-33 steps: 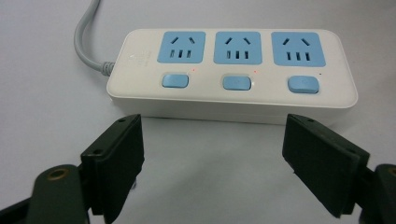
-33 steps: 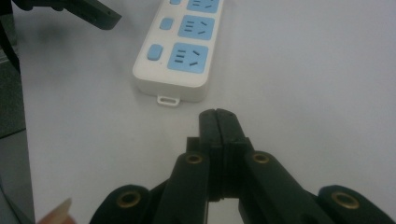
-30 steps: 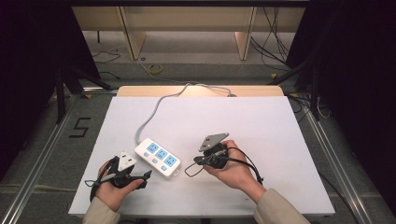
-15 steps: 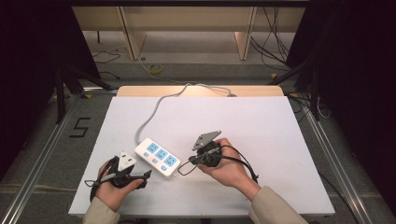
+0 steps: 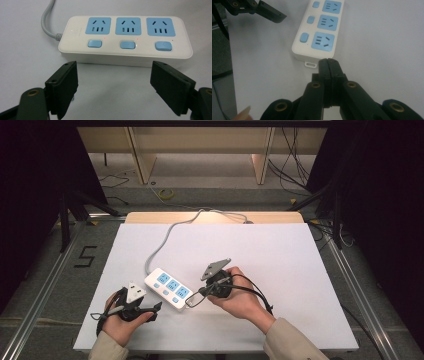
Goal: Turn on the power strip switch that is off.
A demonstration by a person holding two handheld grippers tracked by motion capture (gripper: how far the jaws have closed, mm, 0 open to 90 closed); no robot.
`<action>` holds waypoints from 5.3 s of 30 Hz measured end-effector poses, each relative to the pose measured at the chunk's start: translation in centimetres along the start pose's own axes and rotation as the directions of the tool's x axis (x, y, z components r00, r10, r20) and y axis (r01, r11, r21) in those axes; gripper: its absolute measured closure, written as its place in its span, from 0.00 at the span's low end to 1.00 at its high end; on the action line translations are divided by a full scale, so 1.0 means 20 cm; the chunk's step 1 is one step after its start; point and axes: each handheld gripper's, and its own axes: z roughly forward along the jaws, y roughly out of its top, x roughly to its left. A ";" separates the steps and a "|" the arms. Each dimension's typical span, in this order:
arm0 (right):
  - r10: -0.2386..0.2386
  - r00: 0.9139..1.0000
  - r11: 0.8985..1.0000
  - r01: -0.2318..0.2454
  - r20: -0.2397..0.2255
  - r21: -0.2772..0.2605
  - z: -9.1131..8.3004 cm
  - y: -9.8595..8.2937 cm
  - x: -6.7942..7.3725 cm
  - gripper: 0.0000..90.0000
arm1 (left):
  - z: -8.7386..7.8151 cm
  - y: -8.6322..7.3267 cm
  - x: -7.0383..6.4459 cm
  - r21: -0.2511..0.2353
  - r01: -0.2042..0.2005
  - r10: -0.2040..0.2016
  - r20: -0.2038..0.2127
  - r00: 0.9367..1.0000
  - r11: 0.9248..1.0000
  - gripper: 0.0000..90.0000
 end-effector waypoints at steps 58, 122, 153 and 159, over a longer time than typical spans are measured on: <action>-0.020 0.999 0.998 0.022 -0.042 0.052 0.13 0.17 0.05 1.00 | 0.00 0.00 -0.01 0.004 -0.015 0.015 0.003 1.000 1.000 0.24; 0.005 0.997 0.995 0.002 -0.075 0.102 0.26 0.31 0.09 1.00 | 0.00 0.00 -0.01 0.009 -0.021 0.021 0.007 1.000 1.000 0.24; 0.026 0.996 0.985 -0.011 -0.086 0.171 0.41 0.31 0.10 1.00 | 0.01 0.00 -0.01 0.016 -0.025 0.025 0.013 1.000 1.000 0.24; 0.026 0.996 0.983 -0.010 -0.085 0.183 0.43 0.30 0.10 1.00 | 0.01 0.00 -0.01 0.015 -0.024 0.024 0.013 1.000 1.000 0.23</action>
